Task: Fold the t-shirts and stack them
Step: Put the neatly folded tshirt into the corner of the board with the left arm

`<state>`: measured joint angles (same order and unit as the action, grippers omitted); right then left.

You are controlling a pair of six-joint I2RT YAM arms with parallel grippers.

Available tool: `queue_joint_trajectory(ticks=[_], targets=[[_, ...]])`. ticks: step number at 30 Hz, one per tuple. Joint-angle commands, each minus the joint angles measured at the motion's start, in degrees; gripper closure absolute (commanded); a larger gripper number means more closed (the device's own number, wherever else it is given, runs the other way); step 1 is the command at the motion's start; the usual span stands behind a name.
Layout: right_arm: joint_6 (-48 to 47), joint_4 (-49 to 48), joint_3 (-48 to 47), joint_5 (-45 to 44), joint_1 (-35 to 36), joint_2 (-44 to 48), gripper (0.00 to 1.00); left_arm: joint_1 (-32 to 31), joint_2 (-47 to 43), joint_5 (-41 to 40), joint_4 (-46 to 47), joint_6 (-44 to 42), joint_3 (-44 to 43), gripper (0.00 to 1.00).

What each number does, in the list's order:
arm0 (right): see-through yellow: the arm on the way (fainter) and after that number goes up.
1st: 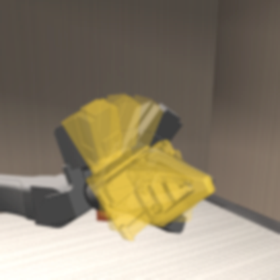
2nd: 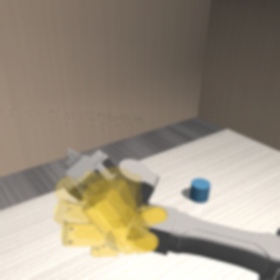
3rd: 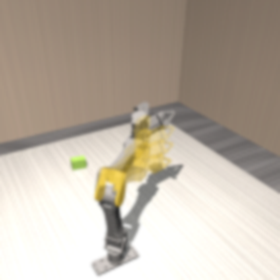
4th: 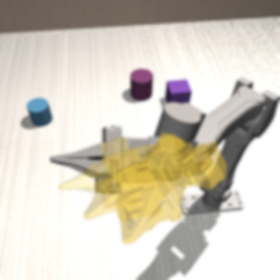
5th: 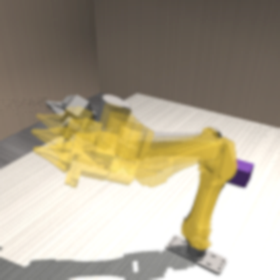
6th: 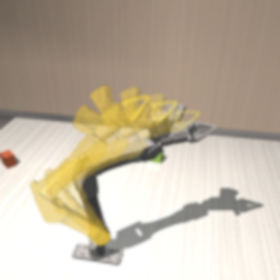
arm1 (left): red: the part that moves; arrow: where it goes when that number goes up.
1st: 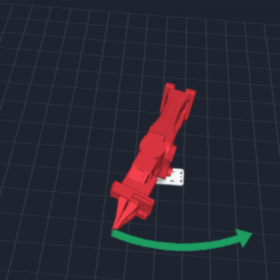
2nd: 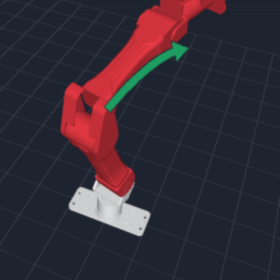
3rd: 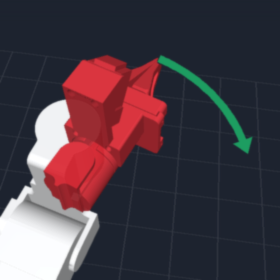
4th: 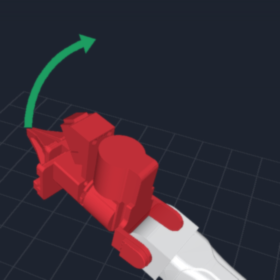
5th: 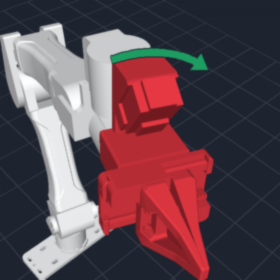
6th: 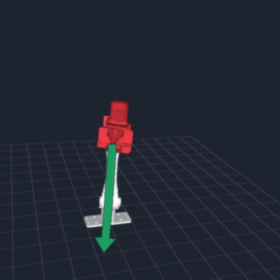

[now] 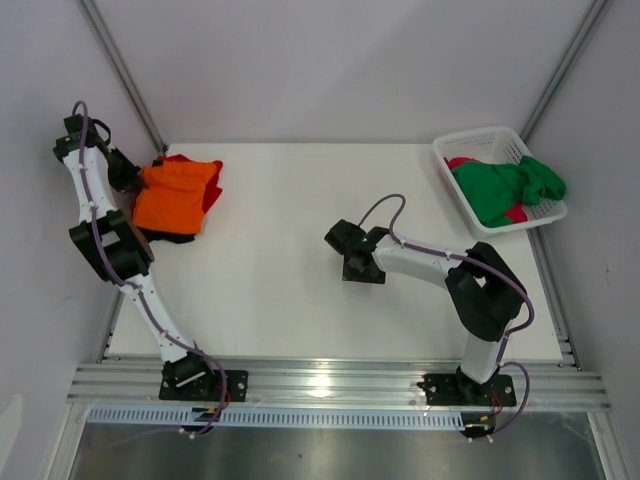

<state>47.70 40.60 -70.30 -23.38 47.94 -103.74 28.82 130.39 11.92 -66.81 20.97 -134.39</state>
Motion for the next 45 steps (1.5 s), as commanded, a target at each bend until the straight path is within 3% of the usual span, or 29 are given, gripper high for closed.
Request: queue_joint_trajectory(ticks=[1,18,23,35,42,45], targets=[[-0.7,-0.2,-1.9,0.3,0.4,-0.8,0.41,2.0,-5.3,-6.4,7.9,0.7,-3.9,0.99],[-1.4,-0.3,-1.8,1.1,0.4,-1.4,0.41,4.4,-5.0,-19.2,6.5,5.7,-3.4,0.99],[-1.5,-0.8,-1.9,1.7,0.4,-2.2,0.41,4.5,-7.2,-13.4,11.2,4.8,-1.6,0.99],[-1.4,-1.6,-2.3,2.6,0.5,-3.7,0.42,-0.2,-5.4,-6.8,12.6,1.4,-3.2,0.99],[-1.6,-1.4,-1.2,2.5,0.7,-3.3,0.41,-2.4,-5.3,0.3,14.5,-6.8,-0.7,0.99],[-2.6,-0.8,-1.5,2.4,0.7,-3.2,0.41,-3.2,-6.4,-1.3,15.0,-9.7,-1.8,0.99]])
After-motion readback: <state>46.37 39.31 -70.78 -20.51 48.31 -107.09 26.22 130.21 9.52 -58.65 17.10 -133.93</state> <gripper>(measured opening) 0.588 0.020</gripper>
